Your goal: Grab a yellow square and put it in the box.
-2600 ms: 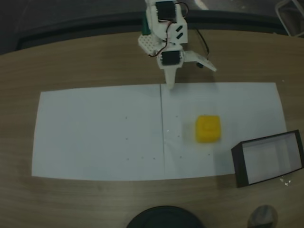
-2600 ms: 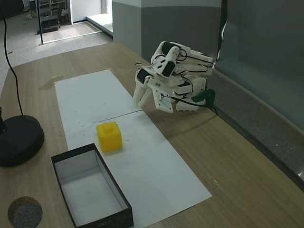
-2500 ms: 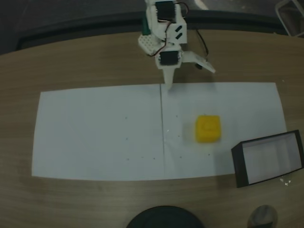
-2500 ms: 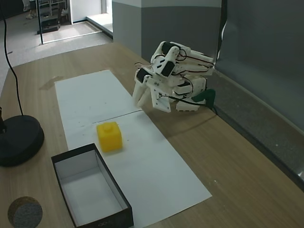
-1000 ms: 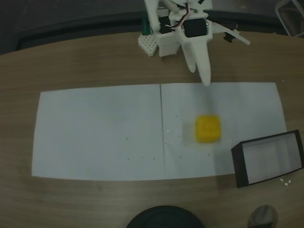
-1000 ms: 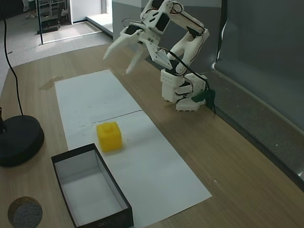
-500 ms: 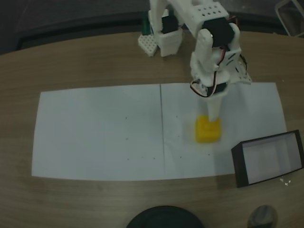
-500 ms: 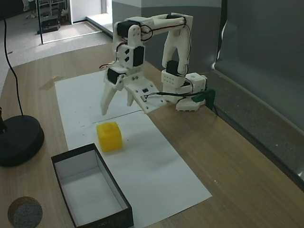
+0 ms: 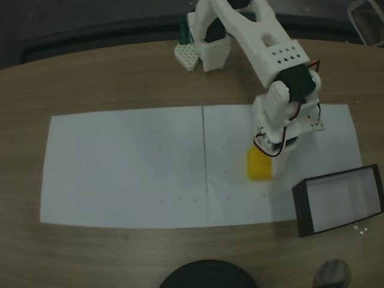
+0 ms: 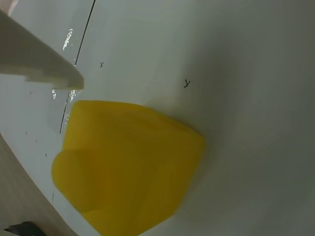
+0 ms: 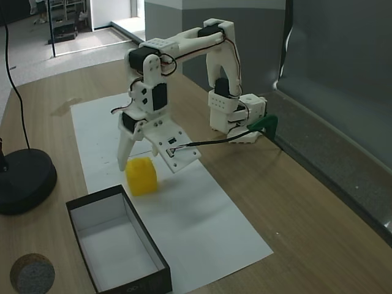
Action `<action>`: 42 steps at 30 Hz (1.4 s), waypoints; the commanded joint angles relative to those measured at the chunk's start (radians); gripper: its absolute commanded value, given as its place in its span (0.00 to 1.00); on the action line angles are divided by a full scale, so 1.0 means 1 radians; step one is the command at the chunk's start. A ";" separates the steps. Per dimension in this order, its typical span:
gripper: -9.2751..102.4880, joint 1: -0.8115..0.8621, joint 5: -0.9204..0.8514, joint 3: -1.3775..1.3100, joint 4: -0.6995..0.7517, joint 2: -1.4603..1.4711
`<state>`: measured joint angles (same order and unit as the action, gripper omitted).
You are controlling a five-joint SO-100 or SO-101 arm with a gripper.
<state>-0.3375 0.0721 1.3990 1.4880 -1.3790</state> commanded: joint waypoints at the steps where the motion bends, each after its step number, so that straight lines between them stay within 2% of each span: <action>1: 0.37 0.000 0.009 -0.052 -0.008 0.006; 13: 0.36 0.002 0.006 -0.052 -0.054 0.100; 19: 0.20 0.012 0.002 -0.054 -0.110 0.124; 22: 0.20 0.002 0.000 -0.058 -0.120 0.106; 25: 0.20 0.011 -0.002 -0.173 -0.078 0.064; 31: 0.20 0.011 -0.075 -0.612 0.163 -0.143; 34: 0.20 0.009 -0.092 -0.796 0.207 -0.249; 37: 0.20 -0.005 -0.049 -0.879 0.181 -0.304; 42: 0.20 -0.120 0.023 -0.879 0.021 -0.230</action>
<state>-0.4188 0.0813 0.5614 1.5785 -1.6276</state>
